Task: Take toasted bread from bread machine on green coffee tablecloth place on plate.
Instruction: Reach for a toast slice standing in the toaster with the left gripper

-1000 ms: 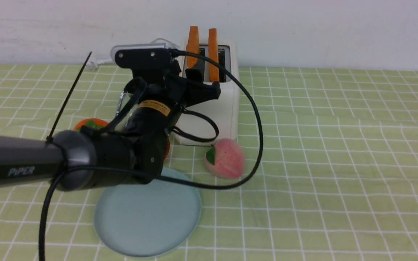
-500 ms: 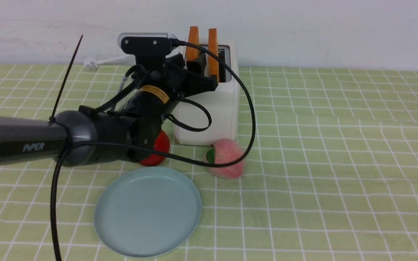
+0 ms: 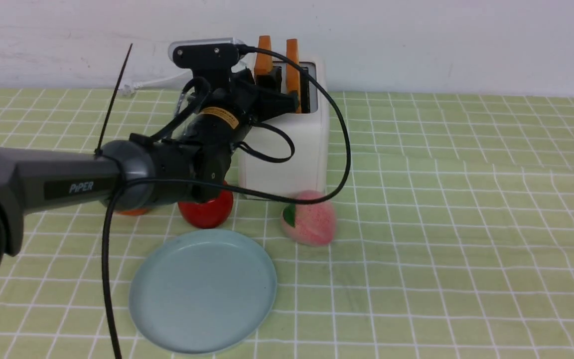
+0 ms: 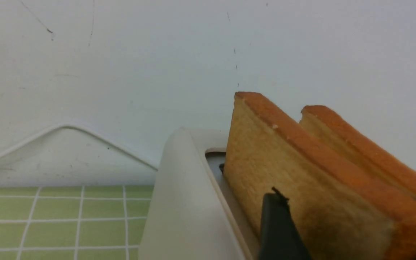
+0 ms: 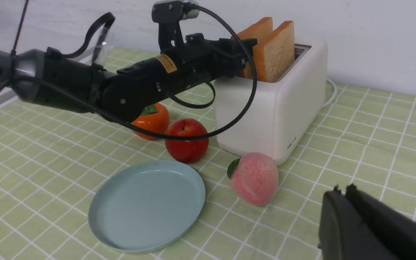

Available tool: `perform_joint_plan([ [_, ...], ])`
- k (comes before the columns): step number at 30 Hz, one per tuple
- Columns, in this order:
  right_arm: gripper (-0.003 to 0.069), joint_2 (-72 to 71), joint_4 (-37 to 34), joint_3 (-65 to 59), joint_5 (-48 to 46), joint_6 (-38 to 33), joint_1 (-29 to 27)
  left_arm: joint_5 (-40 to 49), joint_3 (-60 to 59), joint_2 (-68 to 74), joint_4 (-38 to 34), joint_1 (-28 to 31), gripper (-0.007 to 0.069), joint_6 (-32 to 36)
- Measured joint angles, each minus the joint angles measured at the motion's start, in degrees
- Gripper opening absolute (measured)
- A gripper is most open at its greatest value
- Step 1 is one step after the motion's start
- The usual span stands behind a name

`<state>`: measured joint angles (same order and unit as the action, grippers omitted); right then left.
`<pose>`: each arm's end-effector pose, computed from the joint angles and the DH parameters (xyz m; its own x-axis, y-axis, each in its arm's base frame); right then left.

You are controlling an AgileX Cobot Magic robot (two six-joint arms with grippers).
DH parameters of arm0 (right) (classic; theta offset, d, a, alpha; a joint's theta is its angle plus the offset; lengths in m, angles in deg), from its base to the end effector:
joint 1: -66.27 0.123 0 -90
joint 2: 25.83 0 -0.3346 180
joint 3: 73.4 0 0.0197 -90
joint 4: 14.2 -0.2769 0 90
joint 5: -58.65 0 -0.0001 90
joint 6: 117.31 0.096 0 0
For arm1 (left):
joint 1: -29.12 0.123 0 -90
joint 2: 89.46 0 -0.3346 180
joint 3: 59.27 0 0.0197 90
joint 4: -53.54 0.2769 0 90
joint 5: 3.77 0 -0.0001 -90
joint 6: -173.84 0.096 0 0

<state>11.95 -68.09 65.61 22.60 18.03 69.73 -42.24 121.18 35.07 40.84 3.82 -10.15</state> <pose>0.0830 0.0508 0.3836 -0.2366 0.0361 -0.9709 -0.5046 0.8494 0.1546 0.4802 -0.2125 0.2658 -0.0159 -0.2575 -0.9662 0.3052 0.9189 -0.2499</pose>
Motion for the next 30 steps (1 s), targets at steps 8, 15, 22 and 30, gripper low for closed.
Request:
perform_joint_plan([
  [8,0.0015,0.00,-0.10,0.00,0.18,0.00,0.00,3.14,3.26,1.12,-0.62,0.07,0.0316,0.00],
  [15,0.0015,0.00,-0.10,0.00,0.18,0.00,0.00,4.37,4.40,1.64,-3.68,0.20,0.0124,0.00],
  [22,0.0017,0.00,-0.17,0.00,0.18,0.00,0.00,7.36,4.40,-1.20,-4.39,0.30,0.0106,0.46],
  [30,0.0017,0.00,-0.17,0.00,0.12,0.00,0.00,13.44,4.40,-15.68,-4.58,0.36,0.0106,5.74],
])
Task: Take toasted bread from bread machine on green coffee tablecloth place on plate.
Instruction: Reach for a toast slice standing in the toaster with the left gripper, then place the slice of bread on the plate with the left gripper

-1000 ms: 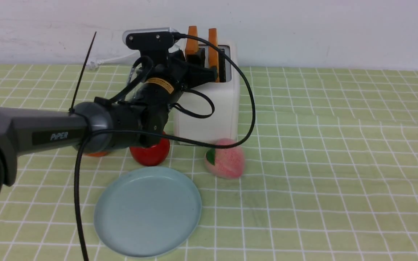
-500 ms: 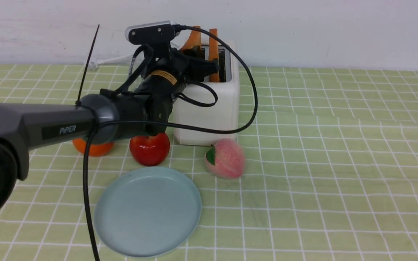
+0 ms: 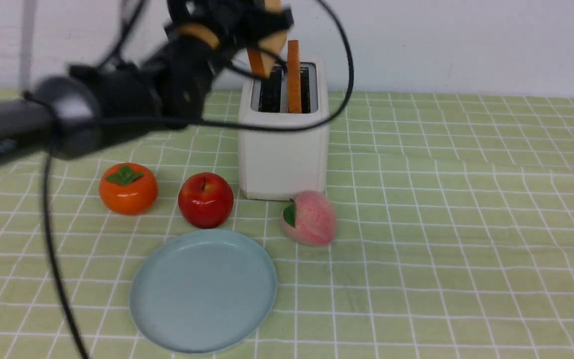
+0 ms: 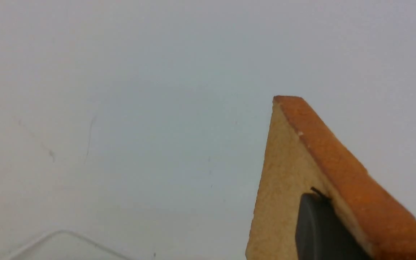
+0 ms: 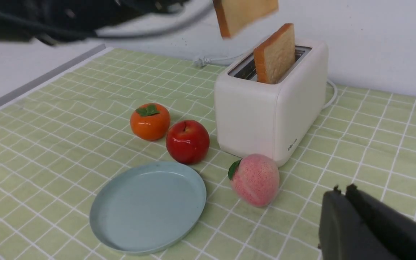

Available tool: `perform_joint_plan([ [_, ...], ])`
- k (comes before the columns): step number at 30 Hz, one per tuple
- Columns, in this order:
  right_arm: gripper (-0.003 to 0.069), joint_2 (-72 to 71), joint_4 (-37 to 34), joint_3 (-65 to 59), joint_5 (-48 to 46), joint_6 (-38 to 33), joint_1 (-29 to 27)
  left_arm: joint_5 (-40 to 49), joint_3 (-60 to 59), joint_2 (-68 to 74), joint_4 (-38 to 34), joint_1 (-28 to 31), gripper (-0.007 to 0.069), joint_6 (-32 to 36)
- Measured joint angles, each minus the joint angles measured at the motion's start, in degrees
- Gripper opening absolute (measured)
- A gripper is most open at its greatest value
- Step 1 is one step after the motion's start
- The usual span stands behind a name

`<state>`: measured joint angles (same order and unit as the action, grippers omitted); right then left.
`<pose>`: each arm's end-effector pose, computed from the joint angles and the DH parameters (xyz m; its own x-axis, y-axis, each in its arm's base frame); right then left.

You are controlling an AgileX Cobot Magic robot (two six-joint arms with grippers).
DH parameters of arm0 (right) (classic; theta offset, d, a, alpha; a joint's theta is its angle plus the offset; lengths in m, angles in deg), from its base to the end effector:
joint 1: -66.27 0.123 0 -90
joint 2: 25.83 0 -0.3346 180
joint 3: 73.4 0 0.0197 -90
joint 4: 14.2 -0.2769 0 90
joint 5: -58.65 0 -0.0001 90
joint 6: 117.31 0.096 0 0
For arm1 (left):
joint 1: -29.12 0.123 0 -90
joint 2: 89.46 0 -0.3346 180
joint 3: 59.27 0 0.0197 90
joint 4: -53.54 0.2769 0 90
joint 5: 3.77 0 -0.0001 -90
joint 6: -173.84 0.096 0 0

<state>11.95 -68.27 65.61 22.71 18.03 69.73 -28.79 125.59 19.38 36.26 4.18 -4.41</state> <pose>0.0830 0.0508 0.3839 -0.2357 0.0397 -0.9710 -0.5040 0.8493 0.1570 0.4361 -0.1895 0.4084 0.0794 -0.3015 -0.9502 0.3353 0.9057 -0.2593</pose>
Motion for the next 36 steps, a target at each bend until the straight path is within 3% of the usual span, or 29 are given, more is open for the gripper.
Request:
perform_joint_plan([
  [1,0.0017,0.00,0.00,0.00,0.00,0.00,0.00,0.00,0.00,0.00,0.00,0.00,0.0106,0.08],
  [4,0.0017,0.00,0.00,0.00,-0.04,0.00,0.00,14.27,0.00,-7.84,0.00,0.00,0.0106,0.46],
  [5,0.0017,0.00,0.00,0.00,-0.04,0.00,0.00,15.25,0.00,-8.23,0.00,0.00,0.0106,0.46],
  [9,0.0017,0.00,0.00,0.00,-1.59,0.00,0.00,36.58,-1.10,-17.12,0.79,0.00,0.0106,0.75],
  [15,0.0017,0.00,0.00,0.00,-5.88,0.00,0.00,48.22,-11.92,-28.71,0.76,2.14,0.0106,-0.75],
  [21,0.0017,0.00,0.00,0.00,-9.90,0.05,0.00,53.33,-26.47,-33.46,-5.19,6.14,0.0106,-0.14],
  [26,0.0017,0.00,0.10,0.00,-11.67,0.96,0.00,52.00,-36.53,-31.14,-17.61,6.66,0.0106,9.65],
  [32,0.0017,0.00,0.44,0.00,-13.60,1.47,0.00,47.22,-36.93,-24.03,-33.91,6.71,0.0106,23.62],
  [36,0.0017,0.00,0.55,0.00,-15.05,1.51,0.00,45.36,-36.93,-20.38,-41.11,6.71,0.0106,30.12],
])
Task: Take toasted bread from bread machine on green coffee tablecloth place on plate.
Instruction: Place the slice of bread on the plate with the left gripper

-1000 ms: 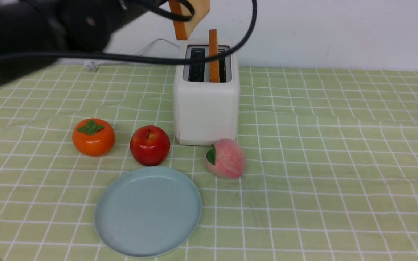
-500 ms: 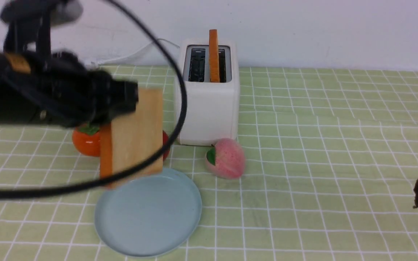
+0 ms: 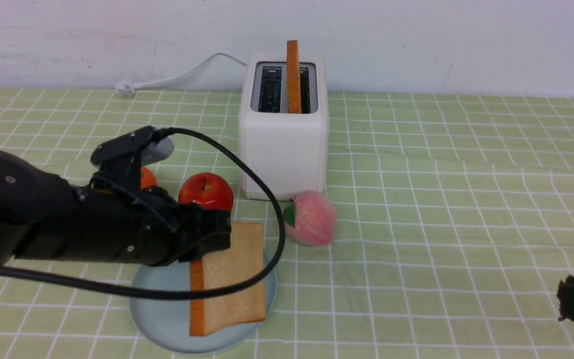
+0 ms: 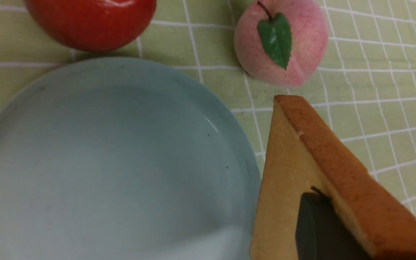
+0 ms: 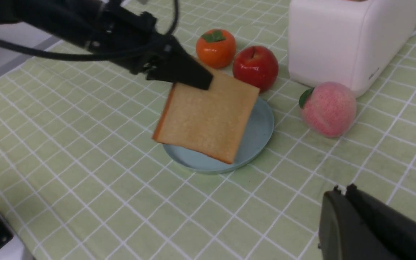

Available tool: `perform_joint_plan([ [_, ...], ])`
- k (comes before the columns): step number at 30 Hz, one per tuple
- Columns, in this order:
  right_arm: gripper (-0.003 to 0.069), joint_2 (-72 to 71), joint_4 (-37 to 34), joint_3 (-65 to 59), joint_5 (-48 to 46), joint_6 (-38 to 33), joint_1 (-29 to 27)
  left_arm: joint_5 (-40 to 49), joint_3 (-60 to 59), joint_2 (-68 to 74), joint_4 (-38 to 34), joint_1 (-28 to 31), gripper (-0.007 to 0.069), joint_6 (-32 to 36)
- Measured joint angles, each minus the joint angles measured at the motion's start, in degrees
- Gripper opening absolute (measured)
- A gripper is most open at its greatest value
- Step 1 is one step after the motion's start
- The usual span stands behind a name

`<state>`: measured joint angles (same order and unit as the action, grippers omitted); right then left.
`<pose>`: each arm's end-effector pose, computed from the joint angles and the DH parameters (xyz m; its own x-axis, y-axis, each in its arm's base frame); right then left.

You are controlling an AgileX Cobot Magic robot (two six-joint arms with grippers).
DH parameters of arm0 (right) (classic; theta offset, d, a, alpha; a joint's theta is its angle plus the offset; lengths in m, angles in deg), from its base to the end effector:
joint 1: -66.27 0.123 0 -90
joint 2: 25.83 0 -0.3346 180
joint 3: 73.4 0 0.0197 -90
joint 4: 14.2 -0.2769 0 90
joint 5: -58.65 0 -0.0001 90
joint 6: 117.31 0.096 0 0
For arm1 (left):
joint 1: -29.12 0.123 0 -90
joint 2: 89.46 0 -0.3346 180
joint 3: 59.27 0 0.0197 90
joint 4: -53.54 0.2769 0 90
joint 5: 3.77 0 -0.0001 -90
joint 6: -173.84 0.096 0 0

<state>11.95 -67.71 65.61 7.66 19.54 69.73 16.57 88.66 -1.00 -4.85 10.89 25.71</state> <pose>0.0674 0.0642 0.3694 -0.3928 -0.0613 -0.9176 -0.6316 0.7432 0.2207 0.2837 -0.1235 0.2730 -0.7854 -0.1639 -0.5969 0.1975 0.8475 -0.4927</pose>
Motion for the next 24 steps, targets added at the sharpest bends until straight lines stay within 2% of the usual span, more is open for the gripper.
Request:
perform_joint_plan([
  [4,0.0017,0.00,0.29,0.00,-2.86,0.00,0.00,-4.67,0.00,1.64,-8.29,0.00,0.0106,7.00],
  [8,0.0017,0.00,0.40,0.00,-3.84,0.00,0.00,-7.19,0.00,1.65,-12.22,0.00,0.0106,10.76],
  [19,0.0017,0.00,0.28,0.00,-3.84,0.00,0.00,-11.26,0.00,5.78,-16.83,0.26,0.0106,11.53],
  [24,0.0017,0.00,0.18,0.00,-3.78,0.00,0.00,-10.08,0.07,7.34,-19.02,0.33,0.0106,11.49],
])
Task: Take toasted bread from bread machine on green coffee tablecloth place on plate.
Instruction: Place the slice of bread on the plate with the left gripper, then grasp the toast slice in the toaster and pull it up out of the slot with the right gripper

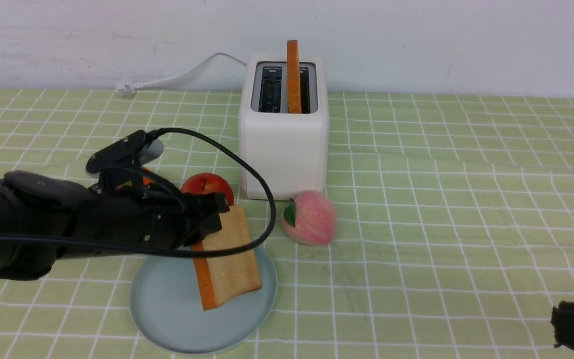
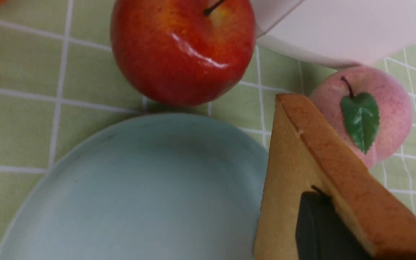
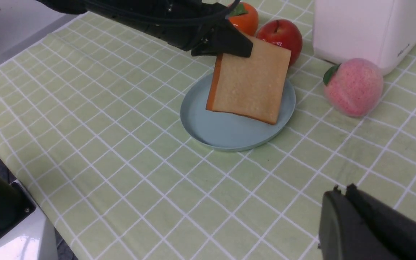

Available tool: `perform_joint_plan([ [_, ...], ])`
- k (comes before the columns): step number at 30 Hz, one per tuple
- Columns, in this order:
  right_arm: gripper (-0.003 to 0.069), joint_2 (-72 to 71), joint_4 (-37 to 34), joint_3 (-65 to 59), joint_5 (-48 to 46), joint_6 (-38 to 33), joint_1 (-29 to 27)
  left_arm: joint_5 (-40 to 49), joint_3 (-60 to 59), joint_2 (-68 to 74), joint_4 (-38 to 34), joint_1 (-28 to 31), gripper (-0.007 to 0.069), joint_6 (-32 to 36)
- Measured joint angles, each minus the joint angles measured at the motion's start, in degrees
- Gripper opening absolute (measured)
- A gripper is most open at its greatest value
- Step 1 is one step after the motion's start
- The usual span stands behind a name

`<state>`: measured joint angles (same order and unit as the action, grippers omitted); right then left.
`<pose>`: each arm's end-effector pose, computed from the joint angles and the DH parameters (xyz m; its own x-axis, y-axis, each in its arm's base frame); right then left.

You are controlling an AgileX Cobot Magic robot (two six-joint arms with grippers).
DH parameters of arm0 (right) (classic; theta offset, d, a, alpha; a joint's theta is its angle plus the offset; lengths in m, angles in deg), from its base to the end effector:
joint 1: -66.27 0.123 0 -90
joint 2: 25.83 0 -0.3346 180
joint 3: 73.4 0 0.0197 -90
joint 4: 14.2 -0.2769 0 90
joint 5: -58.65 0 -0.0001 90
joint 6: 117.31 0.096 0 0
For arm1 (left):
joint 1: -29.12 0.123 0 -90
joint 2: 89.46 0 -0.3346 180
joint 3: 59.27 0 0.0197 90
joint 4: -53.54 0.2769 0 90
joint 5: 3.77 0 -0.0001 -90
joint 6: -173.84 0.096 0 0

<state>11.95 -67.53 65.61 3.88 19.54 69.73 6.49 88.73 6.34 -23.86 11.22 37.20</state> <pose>0.0627 0.0669 0.3660 -0.4237 -0.0966 -0.9006 -0.6603 0.7136 0.2341 0.3155 -0.1196 0.2409 -0.7478 -0.3348 -0.5734 0.0155 0.8545 -0.5192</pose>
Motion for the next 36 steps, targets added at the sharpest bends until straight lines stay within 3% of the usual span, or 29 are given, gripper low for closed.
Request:
perform_joint_plan([
  [4,0.0010,0.00,0.03,0.00,0.21,0.03,0.00,1.09,0.18,0.60,-0.13,0.00,0.0141,0.00],
  [12,0.0000,0.00,1.28,0.00,-1.59,0.03,0.00,2.10,0.08,0.98,1.13,0.00,0.0382,0.00],
  [19,0.0000,0.00,1.49,0.00,-3.01,0.03,0.00,-0.95,-0.05,-0.13,4.27,0.00,0.0500,0.00],
  [31,0.0000,0.00,1.49,0.00,-3.42,0.03,0.00,-5.41,-2.13,-12.46,7.09,0.00,0.0492,0.06],
  [36,0.0002,0.00,1.10,0.00,-2.92,0.03,0.00,-4.98,-3.95,-20.69,8.45,0.00,0.0332,0.10],
])
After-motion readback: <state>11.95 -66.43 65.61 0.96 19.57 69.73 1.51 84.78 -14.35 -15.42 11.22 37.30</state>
